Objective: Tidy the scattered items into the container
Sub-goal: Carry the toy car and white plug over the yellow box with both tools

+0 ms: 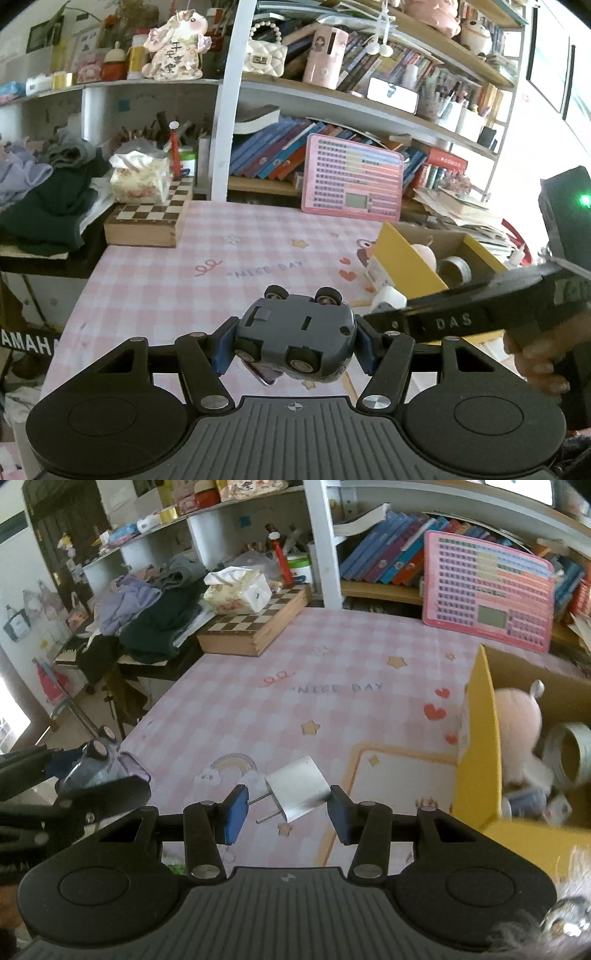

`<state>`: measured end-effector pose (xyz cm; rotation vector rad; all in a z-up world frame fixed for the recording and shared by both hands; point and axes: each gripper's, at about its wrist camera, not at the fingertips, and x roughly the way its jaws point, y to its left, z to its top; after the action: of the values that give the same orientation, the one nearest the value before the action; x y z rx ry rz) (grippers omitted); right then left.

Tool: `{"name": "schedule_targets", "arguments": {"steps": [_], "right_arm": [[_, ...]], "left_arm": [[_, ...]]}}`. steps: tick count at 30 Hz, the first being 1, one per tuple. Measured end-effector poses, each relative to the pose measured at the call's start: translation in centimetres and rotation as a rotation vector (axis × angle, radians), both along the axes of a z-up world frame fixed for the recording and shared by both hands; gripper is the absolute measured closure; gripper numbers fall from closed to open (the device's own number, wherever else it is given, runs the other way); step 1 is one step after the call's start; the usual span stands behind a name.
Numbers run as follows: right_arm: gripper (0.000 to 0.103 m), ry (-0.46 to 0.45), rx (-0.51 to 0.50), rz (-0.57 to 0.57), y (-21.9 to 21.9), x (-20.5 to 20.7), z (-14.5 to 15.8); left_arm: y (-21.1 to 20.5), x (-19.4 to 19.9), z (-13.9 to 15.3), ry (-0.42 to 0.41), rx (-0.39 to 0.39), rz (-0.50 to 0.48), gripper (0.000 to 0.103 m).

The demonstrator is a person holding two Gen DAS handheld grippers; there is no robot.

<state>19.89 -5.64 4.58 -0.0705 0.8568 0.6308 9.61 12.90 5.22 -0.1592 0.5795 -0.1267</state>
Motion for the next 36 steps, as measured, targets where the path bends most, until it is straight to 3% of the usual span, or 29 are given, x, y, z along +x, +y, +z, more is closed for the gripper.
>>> {"name": "schedule_targets", "arguments": {"steps": [16, 36], "right_arm": [[0.059, 0.006, -0.012, -0.163, -4.3, -7.0, -1.0], [0.059, 0.001, 0.012, -0.324, -13.2, -6.2, -0.7]], "left_arm": [[-2.3, -2.7, -0.2, -0.004, -0.011, -0.129, 0.041], [-10.2, 0.9, 0.1, 0.001, 0.008, -0.287, 0.041]]}}
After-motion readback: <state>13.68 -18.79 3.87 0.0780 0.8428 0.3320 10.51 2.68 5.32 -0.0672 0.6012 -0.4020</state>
